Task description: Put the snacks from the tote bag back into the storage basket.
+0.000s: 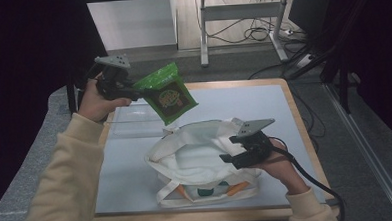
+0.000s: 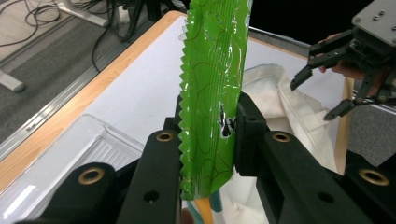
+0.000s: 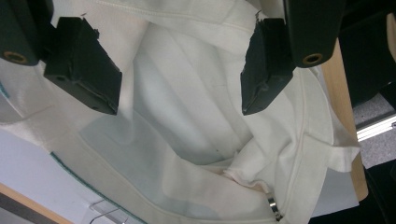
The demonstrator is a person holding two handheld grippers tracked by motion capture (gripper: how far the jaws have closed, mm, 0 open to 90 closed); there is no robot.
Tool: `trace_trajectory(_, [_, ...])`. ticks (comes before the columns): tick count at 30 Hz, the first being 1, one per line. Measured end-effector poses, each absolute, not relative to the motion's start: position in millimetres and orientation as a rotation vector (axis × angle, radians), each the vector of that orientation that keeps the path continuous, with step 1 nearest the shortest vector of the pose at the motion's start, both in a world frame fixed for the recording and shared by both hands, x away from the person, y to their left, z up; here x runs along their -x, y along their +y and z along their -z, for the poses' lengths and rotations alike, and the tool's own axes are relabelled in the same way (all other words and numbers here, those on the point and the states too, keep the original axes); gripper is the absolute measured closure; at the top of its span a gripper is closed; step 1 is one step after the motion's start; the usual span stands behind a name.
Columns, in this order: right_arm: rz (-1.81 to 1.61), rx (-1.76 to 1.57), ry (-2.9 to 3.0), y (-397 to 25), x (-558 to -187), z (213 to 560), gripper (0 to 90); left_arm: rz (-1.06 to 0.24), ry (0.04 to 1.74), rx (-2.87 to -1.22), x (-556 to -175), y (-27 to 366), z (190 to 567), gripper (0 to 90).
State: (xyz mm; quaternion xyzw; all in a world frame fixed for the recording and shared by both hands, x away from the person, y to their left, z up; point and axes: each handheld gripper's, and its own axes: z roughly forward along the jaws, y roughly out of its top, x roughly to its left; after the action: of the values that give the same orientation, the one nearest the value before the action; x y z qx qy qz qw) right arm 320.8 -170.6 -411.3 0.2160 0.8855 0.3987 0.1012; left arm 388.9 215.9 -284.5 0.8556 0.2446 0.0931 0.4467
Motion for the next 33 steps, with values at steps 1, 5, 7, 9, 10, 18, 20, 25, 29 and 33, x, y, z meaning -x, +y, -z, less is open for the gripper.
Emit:
trace_trajectory(1, [-1.176, -0.635, 2.618, -170, -321, 412, 29.0, -0.229, 0.610, -2.119, -390, 217, 285, 75.5])
trace_trajectory(5, [-1.173, -0.636, 2.625, -170, -321, 413, 29.0, -0.221, 0.624, -2.120, -397, 221, 286, 75.6])
trace_trajectory(7, [-1.174, -0.640, 2.627, -170, -322, 414, 29.0, -0.219, 0.633, -2.115, -400, 223, 287, 75.5])
trace_trajectory(9, [-1.172, -0.645, 2.627, -171, -322, 414, 29.0, -0.216, 0.639, -2.115, -403, 224, 288, 75.6])
trace_trajectory(10, [-1.172, -0.643, 2.628, -171, -322, 415, 29.0, -0.215, 0.646, -2.116, -405, 224, 289, 75.6])
trace_trajectory(18, [-1.177, -0.644, 2.631, -171, -322, 415, 29.0, -0.244, 0.684, -2.114, -418, 231, 296, 75.6])
trace_trajectory(20, [-1.173, -0.642, 2.634, -170, -321, 416, 29.0, -0.249, 0.687, -2.118, -421, 232, 298, 75.6])
trace_trajectory(25, [-1.171, -0.647, 2.632, -170, -321, 416, 29.0, -0.265, 0.720, -2.127, -431, 236, 303, 75.6])
trace_trajectory(29, [-1.168, -0.645, 2.630, -170, -320, 417, 29.0, -0.273, 0.746, -2.118, -440, 240, 309, 75.6])
trace_trajectory(33, [-1.167, -0.638, 2.628, -169, -320, 418, 29.0, -0.271, 0.772, -2.125, -448, 243, 314, 75.6])
